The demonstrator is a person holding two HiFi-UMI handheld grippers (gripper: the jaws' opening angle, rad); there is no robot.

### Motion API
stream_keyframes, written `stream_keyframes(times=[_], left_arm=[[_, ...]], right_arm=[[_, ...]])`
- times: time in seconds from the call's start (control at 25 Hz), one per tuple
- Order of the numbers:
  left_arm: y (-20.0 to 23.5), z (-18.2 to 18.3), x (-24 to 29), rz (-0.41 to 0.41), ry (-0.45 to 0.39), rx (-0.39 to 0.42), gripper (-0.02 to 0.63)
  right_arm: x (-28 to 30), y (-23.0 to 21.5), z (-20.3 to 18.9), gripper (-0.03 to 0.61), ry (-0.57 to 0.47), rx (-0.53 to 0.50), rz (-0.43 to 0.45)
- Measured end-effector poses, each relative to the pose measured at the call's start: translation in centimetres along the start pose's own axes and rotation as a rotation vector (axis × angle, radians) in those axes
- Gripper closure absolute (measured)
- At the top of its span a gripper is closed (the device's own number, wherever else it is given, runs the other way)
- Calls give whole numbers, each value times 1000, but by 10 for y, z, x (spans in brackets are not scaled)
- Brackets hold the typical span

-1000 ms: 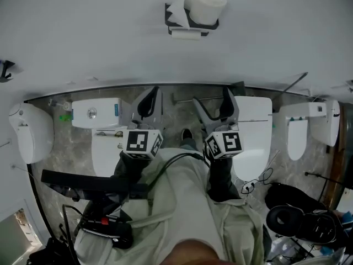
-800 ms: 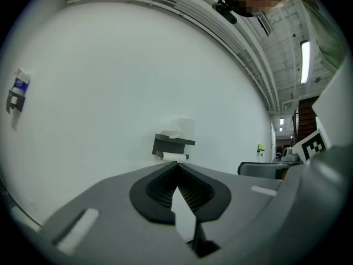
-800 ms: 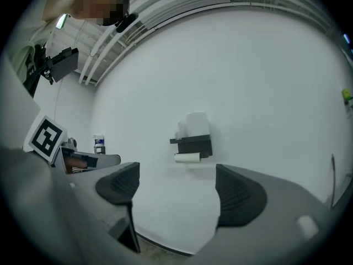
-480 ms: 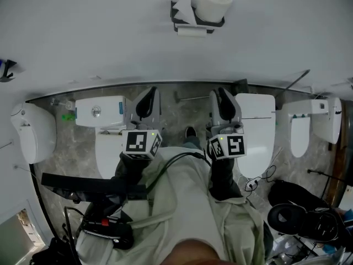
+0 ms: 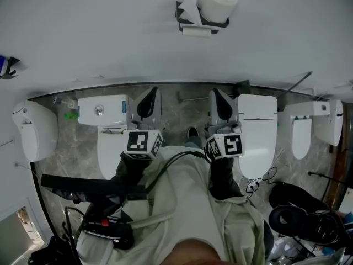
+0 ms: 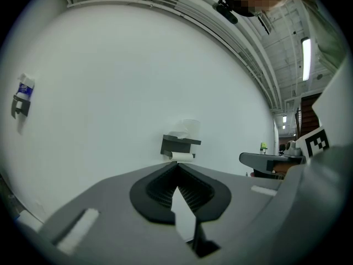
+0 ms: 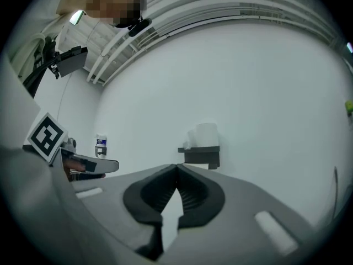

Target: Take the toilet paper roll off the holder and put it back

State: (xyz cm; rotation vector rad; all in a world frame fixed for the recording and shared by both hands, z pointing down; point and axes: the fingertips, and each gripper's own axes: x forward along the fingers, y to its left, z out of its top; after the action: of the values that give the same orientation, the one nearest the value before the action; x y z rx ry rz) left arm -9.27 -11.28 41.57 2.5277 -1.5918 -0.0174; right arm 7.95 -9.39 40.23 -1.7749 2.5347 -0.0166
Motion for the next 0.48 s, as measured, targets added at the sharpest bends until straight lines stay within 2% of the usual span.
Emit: stream_keyframes(times=[0.48], left_arm=[[0,-1,2,6,8,1,607]], right_arm=[[3,2,0,577,7,8,14]])
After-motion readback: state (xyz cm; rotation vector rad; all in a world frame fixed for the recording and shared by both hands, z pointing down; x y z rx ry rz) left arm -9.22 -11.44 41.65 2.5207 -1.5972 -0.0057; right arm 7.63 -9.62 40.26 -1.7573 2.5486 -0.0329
